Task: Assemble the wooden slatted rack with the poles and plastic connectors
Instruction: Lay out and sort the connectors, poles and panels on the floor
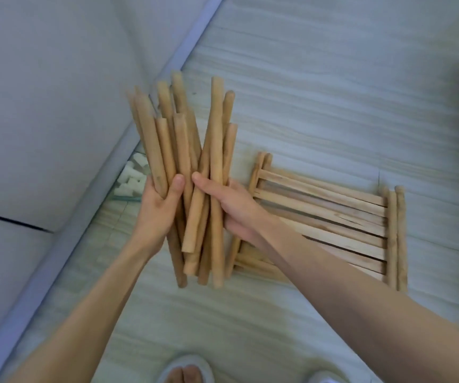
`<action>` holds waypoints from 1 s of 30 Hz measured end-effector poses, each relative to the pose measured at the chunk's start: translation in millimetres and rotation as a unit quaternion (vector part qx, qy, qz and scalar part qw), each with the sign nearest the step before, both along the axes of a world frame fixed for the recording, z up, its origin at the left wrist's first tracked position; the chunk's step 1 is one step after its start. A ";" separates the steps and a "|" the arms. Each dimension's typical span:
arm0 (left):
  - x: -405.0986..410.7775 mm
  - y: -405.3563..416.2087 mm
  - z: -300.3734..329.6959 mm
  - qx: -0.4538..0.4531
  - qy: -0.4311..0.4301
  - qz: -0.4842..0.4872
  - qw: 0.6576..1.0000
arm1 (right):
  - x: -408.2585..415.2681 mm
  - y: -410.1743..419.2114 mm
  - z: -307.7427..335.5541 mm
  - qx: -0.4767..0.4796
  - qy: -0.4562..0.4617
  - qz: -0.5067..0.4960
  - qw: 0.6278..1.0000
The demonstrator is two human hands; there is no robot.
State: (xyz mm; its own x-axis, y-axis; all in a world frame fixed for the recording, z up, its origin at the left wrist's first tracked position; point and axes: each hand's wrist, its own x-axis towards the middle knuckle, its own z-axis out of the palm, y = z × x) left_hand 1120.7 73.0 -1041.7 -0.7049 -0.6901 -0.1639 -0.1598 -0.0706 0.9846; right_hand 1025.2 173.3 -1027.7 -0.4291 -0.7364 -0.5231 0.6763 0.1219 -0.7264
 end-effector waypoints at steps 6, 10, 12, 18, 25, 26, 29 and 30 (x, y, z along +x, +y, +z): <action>39.4 -45.4 -1.5 0.058 0.044 -0.042 0.996 | 6.8 -44.0 -0.5 0.022 0.224 0.121 0.967; 51.7 -36.6 -22.2 0.079 0.012 -0.055 0.995 | 7.9 -33.2 -23.1 0.046 0.281 0.178 0.942; 52.3 -31.2 -29.7 0.075 -0.002 -0.063 0.995 | 7.6 -26.4 -30.4 0.056 0.299 0.187 0.934; 56.4 -18.3 -40.6 0.003 -0.055 -0.104 0.993 | 20.6 -3.8 -57.6 0.071 0.356 0.183 0.914; 41.4 -21.9 -27.8 -0.006 -0.033 -0.158 0.987 | 16.4 1.9 -59.8 0.067 0.373 0.171 0.910; 40.3 -24.2 -26.5 0.004 -0.029 -0.157 0.987 | 14.1 1.2 -58.5 0.068 0.372 0.166 0.911; 38.0 -26.7 -22.5 0.026 -0.026 -0.151 0.988 | 11.5 -0.1 -56.4 0.057 0.345 0.145 0.925; 38.6 -27.2 -22.1 0.026 -0.025 -0.148 0.988 | 12.8 0.6 -56.1 0.047 0.332 0.142 0.932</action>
State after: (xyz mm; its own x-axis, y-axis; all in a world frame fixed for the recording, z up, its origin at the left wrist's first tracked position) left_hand 1159.4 45.8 -1063.8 -0.8641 -0.4456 -0.2339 -0.2301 -0.0636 0.9711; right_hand 1038.0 173.8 -1083.8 -0.4766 -0.8333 -0.2801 0.0136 0.3116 -0.9501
